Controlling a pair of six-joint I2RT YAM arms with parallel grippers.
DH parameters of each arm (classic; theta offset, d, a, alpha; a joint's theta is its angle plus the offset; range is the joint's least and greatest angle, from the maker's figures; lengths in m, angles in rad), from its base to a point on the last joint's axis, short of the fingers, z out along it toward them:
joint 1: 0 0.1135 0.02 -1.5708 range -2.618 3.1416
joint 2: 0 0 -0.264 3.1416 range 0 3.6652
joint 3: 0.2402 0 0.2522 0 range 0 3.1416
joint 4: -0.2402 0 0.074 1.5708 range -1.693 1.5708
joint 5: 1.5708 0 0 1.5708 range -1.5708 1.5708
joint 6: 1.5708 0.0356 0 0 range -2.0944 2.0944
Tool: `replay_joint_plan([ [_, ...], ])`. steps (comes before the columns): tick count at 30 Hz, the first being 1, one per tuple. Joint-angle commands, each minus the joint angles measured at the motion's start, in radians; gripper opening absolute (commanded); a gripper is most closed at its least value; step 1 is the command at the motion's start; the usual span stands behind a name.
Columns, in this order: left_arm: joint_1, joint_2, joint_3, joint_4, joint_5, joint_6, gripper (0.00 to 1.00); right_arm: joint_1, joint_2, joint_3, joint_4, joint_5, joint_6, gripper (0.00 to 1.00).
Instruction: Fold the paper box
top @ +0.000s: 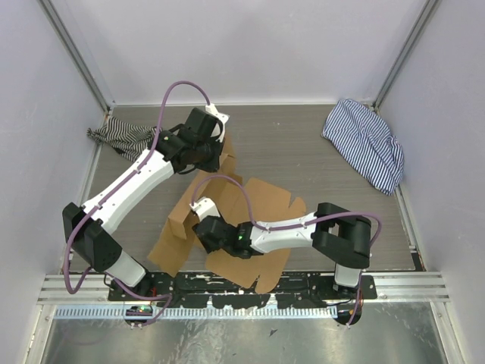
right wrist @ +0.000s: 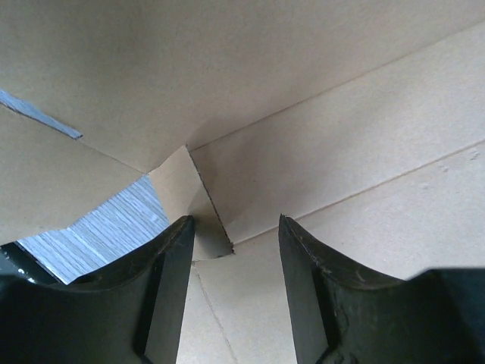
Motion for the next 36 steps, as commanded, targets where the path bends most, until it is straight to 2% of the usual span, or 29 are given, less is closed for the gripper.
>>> replay_joint_plan([
  [1, -0.001, -0.029, 0.0, -0.037, 0.029, -0.008, 0.0, -0.012, 0.035, 0.007, 0.035, -0.059, 0.037, 0.53],
  [7, -0.004, -0.031, -0.004, -0.045, 0.032, -0.011, 0.0, -0.038, 0.095, 0.009, 0.039, -0.084, 0.083, 0.52],
  [12, -0.013, -0.025, -0.008, -0.045, 0.025, -0.013, 0.0, -0.045, 0.082, 0.007, 0.034, -0.083, 0.096, 0.52],
  [16, -0.014, -0.016, -0.005, -0.046, 0.003, -0.009, 0.0, -0.045, -0.009, -0.027, 0.051, -0.076, 0.094, 0.53],
  [23, -0.014, 0.002, 0.019, -0.065, -0.033, 0.01, 0.0, -0.061, -0.234, -0.011, -0.068, -0.018, 0.059, 0.58],
  [30, -0.013, 0.011, 0.033, -0.078, -0.048, 0.022, 0.0, -0.233, -0.413, -0.007, -0.216, -0.076, 0.025, 0.58],
  [36, -0.015, 0.02, 0.047, -0.081, -0.046, 0.061, 0.0, -0.389, -0.526, -0.012, -0.283, -0.025, -0.024, 0.58],
])
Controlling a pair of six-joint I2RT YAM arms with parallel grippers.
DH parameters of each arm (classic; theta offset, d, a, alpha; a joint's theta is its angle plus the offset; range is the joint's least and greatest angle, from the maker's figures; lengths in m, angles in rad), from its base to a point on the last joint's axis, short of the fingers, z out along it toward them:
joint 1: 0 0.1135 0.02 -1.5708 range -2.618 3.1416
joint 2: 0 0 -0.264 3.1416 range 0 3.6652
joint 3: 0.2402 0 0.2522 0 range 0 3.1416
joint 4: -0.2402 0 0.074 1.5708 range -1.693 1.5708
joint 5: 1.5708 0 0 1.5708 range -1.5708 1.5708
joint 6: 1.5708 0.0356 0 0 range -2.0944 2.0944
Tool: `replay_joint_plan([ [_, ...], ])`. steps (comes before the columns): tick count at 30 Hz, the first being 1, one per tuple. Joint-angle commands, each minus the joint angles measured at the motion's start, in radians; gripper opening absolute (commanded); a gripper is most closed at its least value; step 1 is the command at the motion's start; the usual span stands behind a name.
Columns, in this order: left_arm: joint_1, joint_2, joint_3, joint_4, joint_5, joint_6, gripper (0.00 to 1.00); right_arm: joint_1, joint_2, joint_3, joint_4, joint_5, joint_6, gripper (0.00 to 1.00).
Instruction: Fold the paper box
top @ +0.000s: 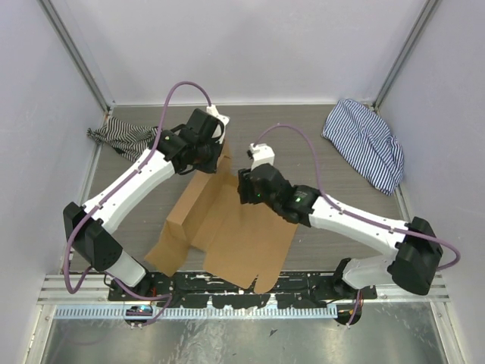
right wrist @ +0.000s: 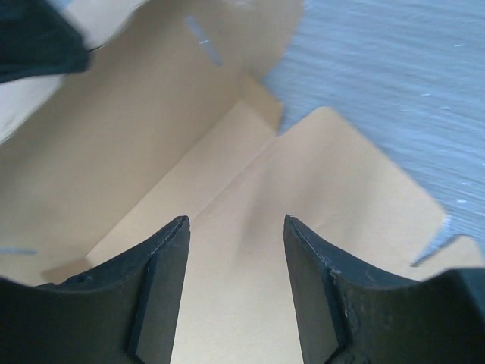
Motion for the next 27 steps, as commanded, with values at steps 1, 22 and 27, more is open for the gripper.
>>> replay_joint_plan([
  [1, -0.004, 0.016, 0.04, -0.039, 0.011, 0.054, 0.0, -0.106, -0.084, 0.016, -0.064, 0.026, -0.051, 0.58],
  [22, -0.01, 0.06, 0.065, -0.073, 0.023, 0.109, 0.0, -0.609, 0.343, 0.429, -0.034, -0.623, -0.144, 0.57],
  [27, -0.01, 0.05, 0.043, -0.072, -0.081, 0.089, 0.0, -0.608, 0.436, 0.513, -0.045, -0.643, -0.137, 0.56],
])
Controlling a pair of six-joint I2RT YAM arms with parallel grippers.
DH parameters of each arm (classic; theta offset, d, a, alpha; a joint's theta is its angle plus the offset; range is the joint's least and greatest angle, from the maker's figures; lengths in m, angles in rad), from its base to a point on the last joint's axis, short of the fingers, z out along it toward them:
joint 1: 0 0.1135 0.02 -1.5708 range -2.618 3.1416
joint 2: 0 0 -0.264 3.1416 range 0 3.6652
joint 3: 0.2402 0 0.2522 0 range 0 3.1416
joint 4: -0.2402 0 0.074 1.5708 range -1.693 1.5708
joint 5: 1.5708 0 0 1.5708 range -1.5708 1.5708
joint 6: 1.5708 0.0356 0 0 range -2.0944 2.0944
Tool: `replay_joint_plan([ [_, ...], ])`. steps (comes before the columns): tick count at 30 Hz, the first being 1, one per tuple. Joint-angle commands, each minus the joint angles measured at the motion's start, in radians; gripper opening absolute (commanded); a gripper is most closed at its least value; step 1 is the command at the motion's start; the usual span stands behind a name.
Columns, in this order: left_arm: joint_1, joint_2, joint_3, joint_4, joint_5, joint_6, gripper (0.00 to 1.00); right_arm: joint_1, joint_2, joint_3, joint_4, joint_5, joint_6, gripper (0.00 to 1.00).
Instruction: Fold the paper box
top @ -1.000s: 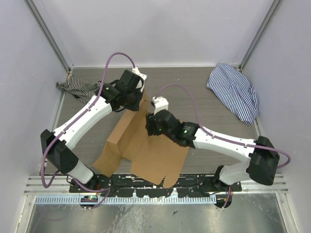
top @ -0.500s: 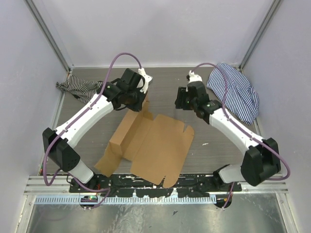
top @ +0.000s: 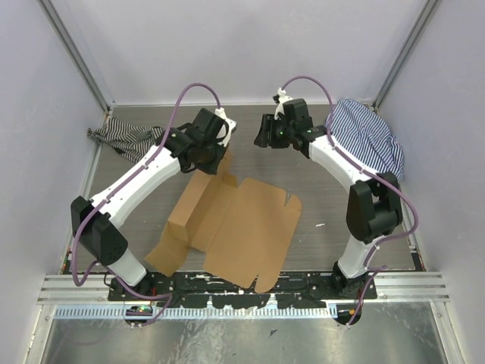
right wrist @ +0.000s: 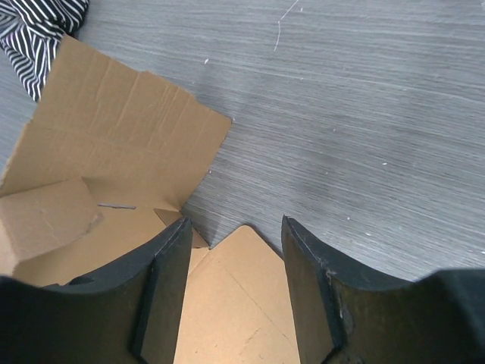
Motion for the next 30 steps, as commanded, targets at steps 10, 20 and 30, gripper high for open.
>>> replay_joint_plan([
  [10, -0.005, -0.047, 0.045, -0.058, -0.131, -0.041, 0.0, 0.0, 0.089, 0.144, 0.023, -0.059, -0.024, 0.55],
  [20, -0.012, -0.046, 0.056, -0.051, -0.089, -0.058, 0.0, -0.027, 0.388, 0.451, 0.125, -0.167, 0.013, 0.58],
  [30, -0.042, -0.022, 0.09, -0.069, -0.078, -0.075, 0.0, -0.043, 0.704, 0.722, 0.297, -0.473, 0.157, 0.54],
])
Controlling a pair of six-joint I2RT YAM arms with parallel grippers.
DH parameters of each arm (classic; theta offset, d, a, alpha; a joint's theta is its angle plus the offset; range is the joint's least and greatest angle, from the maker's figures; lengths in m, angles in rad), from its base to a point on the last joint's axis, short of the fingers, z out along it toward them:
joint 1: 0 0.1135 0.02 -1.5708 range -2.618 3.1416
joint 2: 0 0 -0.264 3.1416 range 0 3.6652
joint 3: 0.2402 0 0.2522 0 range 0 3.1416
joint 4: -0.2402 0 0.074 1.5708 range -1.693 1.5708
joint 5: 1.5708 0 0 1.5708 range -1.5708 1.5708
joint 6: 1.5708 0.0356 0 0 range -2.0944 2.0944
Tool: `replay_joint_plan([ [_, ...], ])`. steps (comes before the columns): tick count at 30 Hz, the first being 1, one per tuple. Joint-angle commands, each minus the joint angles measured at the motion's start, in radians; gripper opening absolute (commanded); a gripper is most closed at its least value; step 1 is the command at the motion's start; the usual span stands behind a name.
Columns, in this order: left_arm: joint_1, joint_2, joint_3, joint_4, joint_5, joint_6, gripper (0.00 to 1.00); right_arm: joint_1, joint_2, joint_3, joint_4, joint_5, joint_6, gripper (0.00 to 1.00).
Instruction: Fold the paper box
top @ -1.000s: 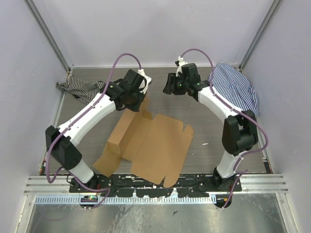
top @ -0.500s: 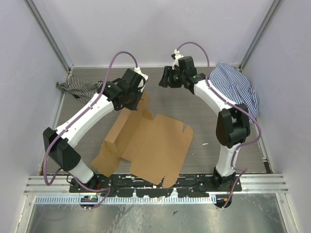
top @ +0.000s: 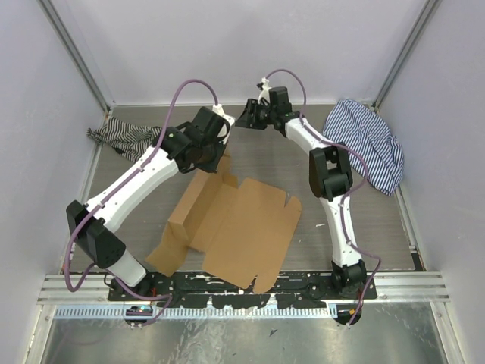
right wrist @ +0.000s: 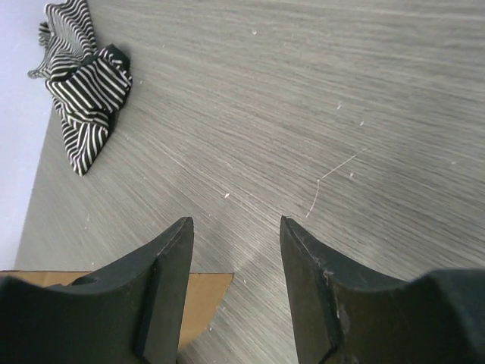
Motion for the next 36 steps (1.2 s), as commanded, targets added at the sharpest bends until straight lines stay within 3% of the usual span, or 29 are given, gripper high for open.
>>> replay_joint_plan([
  [1, -0.016, 0.002, 0.041, -0.018, 0.026, -0.017, 0.0, 0.0, 0.041, 0.083, 0.188, -0.216, 0.096, 0.55],
  [7, -0.032, 0.027, 0.041, -0.028, 0.019, -0.021, 0.0, 0.0, 0.124, 0.08, 0.45, -0.469, 0.247, 0.55],
  [15, -0.05, 0.049, 0.068, -0.044, 0.01, -0.026, 0.0, 0.0, 0.165, 0.085, 0.507, -0.576, 0.291, 0.54],
  [20, -0.062, 0.06, 0.09, -0.057, 0.0, -0.025, 0.0, -0.002, 0.098, -0.072, 0.557, -0.673, 0.265, 0.52],
  [29, -0.069, 0.068, 0.105, -0.07, -0.015, -0.022, 0.0, -0.005, -0.143, -0.35, 0.27, -0.606, -0.084, 0.5],
  [36, -0.084, 0.062, 0.091, -0.06, -0.018, -0.031, 0.0, -0.007, -0.254, -0.434, 0.076, -0.497, -0.246, 0.5],
])
